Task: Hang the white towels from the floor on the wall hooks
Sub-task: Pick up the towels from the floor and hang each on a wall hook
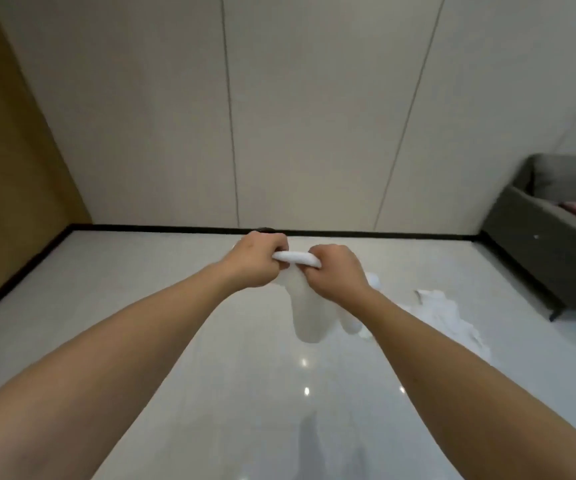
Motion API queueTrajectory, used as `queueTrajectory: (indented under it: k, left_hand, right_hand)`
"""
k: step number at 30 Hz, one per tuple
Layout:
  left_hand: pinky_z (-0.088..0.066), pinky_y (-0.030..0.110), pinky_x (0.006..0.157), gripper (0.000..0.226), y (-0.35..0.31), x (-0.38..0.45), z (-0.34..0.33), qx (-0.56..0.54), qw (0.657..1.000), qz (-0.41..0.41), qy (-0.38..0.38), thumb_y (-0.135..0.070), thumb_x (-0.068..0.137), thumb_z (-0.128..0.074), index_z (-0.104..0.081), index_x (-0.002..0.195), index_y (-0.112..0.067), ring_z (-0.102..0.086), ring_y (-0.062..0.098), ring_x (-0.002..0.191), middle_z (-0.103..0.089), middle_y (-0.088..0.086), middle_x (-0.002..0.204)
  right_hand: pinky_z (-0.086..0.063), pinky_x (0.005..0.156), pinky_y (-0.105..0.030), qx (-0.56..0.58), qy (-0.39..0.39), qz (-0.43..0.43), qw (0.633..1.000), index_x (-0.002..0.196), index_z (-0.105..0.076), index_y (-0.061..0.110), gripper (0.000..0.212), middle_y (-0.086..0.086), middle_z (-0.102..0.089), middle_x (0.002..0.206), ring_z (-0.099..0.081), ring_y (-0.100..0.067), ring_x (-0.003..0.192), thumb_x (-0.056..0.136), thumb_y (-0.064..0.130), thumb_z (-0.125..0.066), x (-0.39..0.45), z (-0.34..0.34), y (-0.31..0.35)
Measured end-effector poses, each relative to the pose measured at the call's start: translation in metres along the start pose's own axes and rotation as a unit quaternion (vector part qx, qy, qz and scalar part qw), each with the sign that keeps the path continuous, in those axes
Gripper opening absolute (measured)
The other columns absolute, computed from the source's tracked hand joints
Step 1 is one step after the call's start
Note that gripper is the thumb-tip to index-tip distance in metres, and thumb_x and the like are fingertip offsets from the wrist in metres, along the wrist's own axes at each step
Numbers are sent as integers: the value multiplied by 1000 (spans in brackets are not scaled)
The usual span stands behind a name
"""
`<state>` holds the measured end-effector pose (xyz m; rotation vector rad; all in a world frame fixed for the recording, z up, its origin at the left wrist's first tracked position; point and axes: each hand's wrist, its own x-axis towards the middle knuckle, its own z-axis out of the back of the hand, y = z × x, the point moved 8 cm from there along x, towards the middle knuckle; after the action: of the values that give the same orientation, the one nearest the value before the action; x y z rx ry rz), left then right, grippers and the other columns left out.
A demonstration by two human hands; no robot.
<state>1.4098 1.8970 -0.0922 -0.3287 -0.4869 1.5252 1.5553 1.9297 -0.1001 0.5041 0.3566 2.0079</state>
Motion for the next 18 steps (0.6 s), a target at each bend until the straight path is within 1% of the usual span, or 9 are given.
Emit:
queueTrajectory:
  k: [2,4,5,7,9,11,14,16,18]
  left_hand:
    - [-46,32,63,10,79,-21,62,4,996,59,-63,-26,85,-63,-55,79,-31,-58,21,81,-62,-6,83]
    - [-44,30,65,15,160,-56,112,15,986,127,-107,-28,83,-68,-57,91,-34,-58,18,87,-63,-6,95]
    - [-45,28,70,25,200,-78,132,22,980,162,-117,-31,82,-72,-56,102,-36,-58,16,94,-61,-7,106]
    - [-45,30,91,53,272,-126,167,42,964,227,-130,-39,82,-73,-50,129,-34,-53,17,114,-53,-7,127]
    - [-40,33,103,57,340,-176,200,42,943,294,-152,-42,87,-65,-44,139,-32,-47,18,127,-48,-5,140]
    - [-40,33,105,46,401,-219,238,39,918,349,-185,-39,92,-56,-48,137,-31,-48,18,127,-50,-4,142]
    - [-45,34,100,39,474,-269,303,48,876,412,-245,-41,93,-49,-56,130,-29,-54,17,119,-56,-2,134]
    - [-46,35,98,40,513,-296,342,38,848,451,-275,-41,95,-47,-56,131,-27,-54,17,116,-57,-2,133]
    - [-48,32,93,36,548,-320,375,16,821,488,-295,-37,98,-47,-56,132,-27,-55,14,112,-58,-3,132]
  right_hand:
    - [-27,45,-29,-2,20,71,997,57,-47,19,35,2,-53,54,-51,-17,54,86,36,-57,44,-31,90]
    - [-28,44,-27,2,48,134,990,58,-51,20,34,3,-54,53,-52,-16,51,85,38,-58,76,-70,174]
    - [-29,44,-27,2,62,162,985,60,-54,19,32,3,-55,54,-53,-17,52,85,39,-58,89,-92,212]
    - [-30,44,-26,2,95,214,972,63,-56,17,31,3,-55,56,-54,-18,54,85,39,-57,110,-139,285]
    - [-29,44,-26,3,138,259,956,62,-55,14,32,2,-54,55,-53,-19,53,86,36,-57,127,-192,354]
    - [-30,45,-25,6,184,297,937,59,-50,16,34,0,-53,55,-53,-21,53,86,34,-58,138,-246,423]
    - [-33,46,-25,17,235,365,901,60,-51,19,33,-1,-56,61,-55,-19,55,87,37,-57,150,-315,531]
    - [-39,49,-27,38,266,396,878,64,-56,16,34,-3,-59,65,-57,-19,58,88,40,-59,157,-347,599]
    - [-39,50,-29,52,286,428,856,65,-56,14,36,-3,-59,65,-55,-19,57,88,40,-61,166,-370,666]
